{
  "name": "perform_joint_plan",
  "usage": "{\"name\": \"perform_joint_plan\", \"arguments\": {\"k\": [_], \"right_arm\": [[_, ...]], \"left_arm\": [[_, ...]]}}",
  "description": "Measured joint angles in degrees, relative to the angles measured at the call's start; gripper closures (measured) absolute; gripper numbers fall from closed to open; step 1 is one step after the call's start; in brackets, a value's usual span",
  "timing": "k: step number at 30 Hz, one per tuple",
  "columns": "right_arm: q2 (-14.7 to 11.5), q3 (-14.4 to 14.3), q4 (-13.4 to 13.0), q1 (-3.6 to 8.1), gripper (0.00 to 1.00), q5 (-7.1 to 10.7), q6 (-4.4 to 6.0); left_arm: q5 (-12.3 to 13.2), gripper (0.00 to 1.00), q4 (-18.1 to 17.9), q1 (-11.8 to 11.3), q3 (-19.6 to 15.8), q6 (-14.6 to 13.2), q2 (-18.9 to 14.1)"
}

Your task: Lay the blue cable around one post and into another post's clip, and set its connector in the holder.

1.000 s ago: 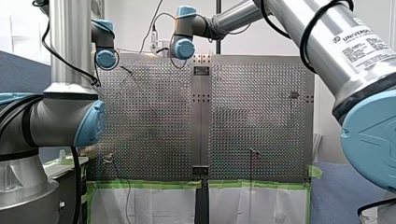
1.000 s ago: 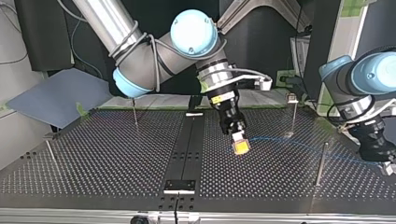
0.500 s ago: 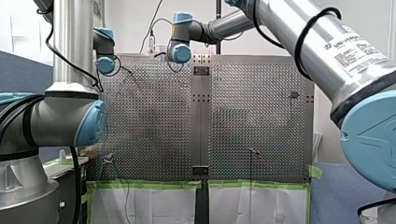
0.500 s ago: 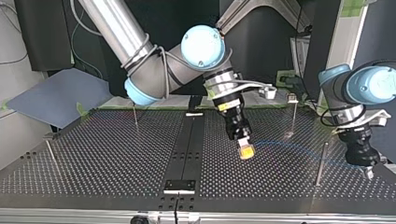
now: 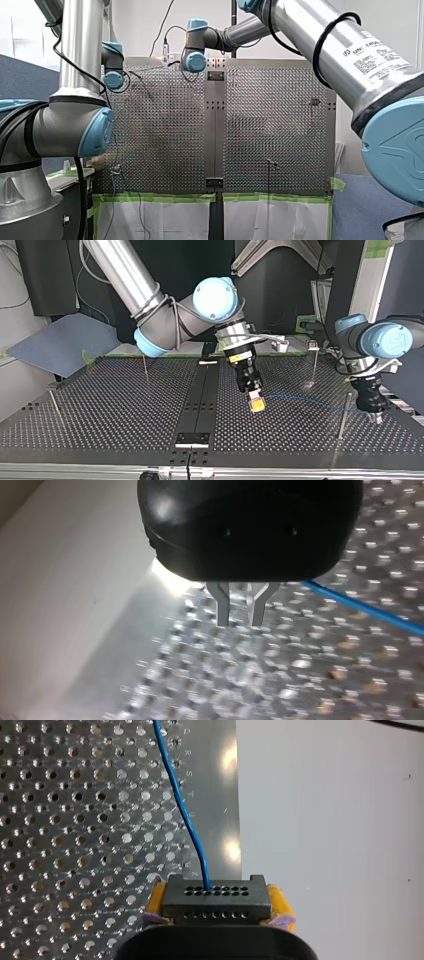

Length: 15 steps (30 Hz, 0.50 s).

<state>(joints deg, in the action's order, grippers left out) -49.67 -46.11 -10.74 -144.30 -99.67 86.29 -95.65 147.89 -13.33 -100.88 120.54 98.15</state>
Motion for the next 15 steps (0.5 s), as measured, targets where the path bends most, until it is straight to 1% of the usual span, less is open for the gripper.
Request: {"name": "perform_joint_plan", "arguments": {"k": [4,6,10,11,13,14,15], "right_arm": [[0.39,0.0,0.56,0.34,1.0,-1.7,-0.39],[0.53,-0.01,0.89,0.53,1.0,-2.22,-0.44],[1.07,-0.01,1.48,0.96,1.0,-2.71,-0.15],[1.23,-0.02,1.66,1.05,1.0,-2.78,-0.1],[1.61,-0.07,2.15,1.25,1.0,-2.9,0.04],[1.8,-0.09,2.45,1.35,1.0,-2.94,0.1],[1.99,-0.12,2.8,1.46,1.0,-3.03,0.16]], "left_arm": [[0.5,0.67,-0.13,0.23,-0.06,1.1,1.33],[0.68,0.67,-0.3,0.39,-0.07,1.5,1.66],[1.36,0.67,-0.8,0.82,-0.09,1.81,2.03],[1.56,0.73,-0.83,0.94,-0.09,1.87,2.08],[1.79,0.73,-0.81,1.18,-0.09,2.0,2.18],[1.84,0.76,-0.8,1.27,-0.09,2.04,2.22],[1.88,0.76,-0.78,1.35,-0.09,2.09,2.26]]}}
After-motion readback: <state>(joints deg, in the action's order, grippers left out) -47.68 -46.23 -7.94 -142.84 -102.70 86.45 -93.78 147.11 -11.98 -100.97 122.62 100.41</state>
